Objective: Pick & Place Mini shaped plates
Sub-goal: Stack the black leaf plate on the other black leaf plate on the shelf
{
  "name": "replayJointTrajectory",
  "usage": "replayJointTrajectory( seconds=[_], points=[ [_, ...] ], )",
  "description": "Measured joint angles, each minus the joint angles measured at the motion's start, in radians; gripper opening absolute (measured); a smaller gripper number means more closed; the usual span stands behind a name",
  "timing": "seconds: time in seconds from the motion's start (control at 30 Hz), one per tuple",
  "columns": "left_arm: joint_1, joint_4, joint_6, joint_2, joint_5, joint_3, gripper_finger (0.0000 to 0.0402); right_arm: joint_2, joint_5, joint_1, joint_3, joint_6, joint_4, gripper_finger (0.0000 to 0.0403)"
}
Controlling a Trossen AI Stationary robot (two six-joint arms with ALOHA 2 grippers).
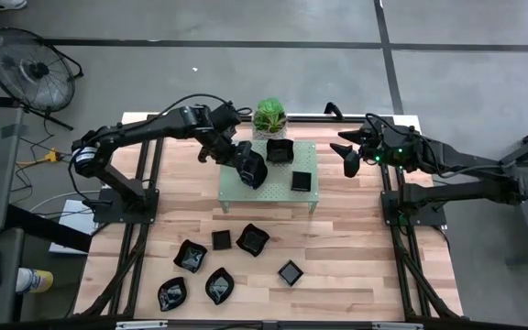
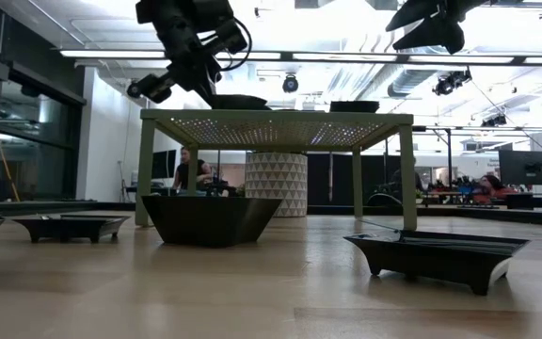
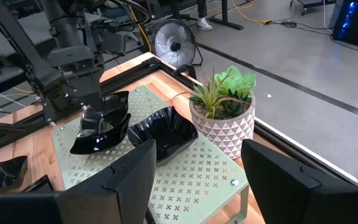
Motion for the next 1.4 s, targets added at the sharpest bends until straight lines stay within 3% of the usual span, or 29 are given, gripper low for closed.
replayJointTrajectory(
  seconds=[0.47, 0.87, 1.2, 1.4],
  points=[
    [-0.08, -0.002, -0.105, 0.0, -0.105, 0.0, 0.0, 0.0, -0.002, 0.0, 0.0, 0.0, -0.001, 0.0232],
    [-0.078, -0.001, -0.099, 0.0, -0.086, 0.0, 0.0001, 0.0, -0.007, 0.0, 0.0, 0.0, -0.001, 0.0232],
    [-0.078, 0.002, -0.097, 0.0, -0.087, 0.0, 0.0052, 0.0, -0.007, 0.0, 0.0, 0.0, -0.001, 0.0232],
    [-0.078, 0.002, -0.075, 0.0, -0.087, 0.0, 0.0062, 0.0, -0.011, 0.0, 0.0, 0.0, -0.001, 0.0232]
  ],
)
